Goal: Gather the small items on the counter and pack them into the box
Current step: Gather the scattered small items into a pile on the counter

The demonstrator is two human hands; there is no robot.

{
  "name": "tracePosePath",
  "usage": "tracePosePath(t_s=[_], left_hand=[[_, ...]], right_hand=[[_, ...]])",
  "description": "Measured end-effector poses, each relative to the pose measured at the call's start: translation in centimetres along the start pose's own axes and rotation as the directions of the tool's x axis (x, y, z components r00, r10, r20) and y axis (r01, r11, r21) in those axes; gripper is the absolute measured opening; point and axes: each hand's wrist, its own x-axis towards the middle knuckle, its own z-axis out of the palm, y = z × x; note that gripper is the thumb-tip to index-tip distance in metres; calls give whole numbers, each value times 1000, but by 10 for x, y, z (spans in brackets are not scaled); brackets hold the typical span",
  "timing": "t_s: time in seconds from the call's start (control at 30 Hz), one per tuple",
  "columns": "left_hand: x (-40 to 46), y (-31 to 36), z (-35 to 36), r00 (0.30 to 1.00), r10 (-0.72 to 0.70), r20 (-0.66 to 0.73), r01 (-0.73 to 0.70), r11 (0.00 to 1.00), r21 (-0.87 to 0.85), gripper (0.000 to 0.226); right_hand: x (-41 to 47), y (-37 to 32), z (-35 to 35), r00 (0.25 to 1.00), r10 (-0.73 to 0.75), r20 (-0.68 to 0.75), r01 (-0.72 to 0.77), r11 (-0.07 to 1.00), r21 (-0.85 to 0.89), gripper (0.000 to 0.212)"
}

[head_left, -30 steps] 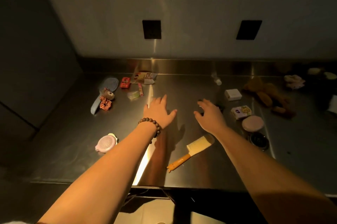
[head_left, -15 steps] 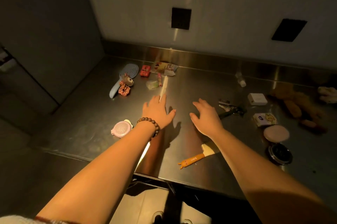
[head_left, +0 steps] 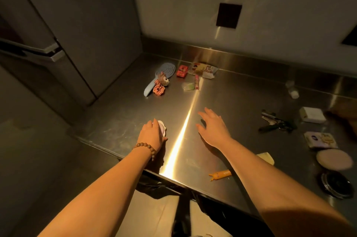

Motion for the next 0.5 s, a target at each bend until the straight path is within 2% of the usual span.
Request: tracePosePath(t_s=[0.17, 0.27, 0.37, 0.43, 0.5], left_hand=[[0, 28, 6, 987, 162, 19, -161, 986, -44, 67], [0, 63, 16, 968, 250, -5, -250, 963, -97, 69], [-1, 92, 24, 947, 320, -14, -319, 939, -127, 74], [-4, 105, 30, 938, 345, -17, -344, 928, -141, 75], [-8, 116, 35, 930, 367, -24, -365, 916, -168, 75]], right_hand=[[-21, 33, -4, 1000, -5, 5, 5, 1000, 1, 58], [-55, 62, -9, 995, -15, 98, 19, 999, -43, 68], [-93, 86, -10, 970, -78, 229, 121, 976, -181, 76], [-112, 96, -8, 961, -121, 250, 182, 954, -237, 73], [-124, 100, -5, 966, -159, 204, 210, 943, -258, 58]])
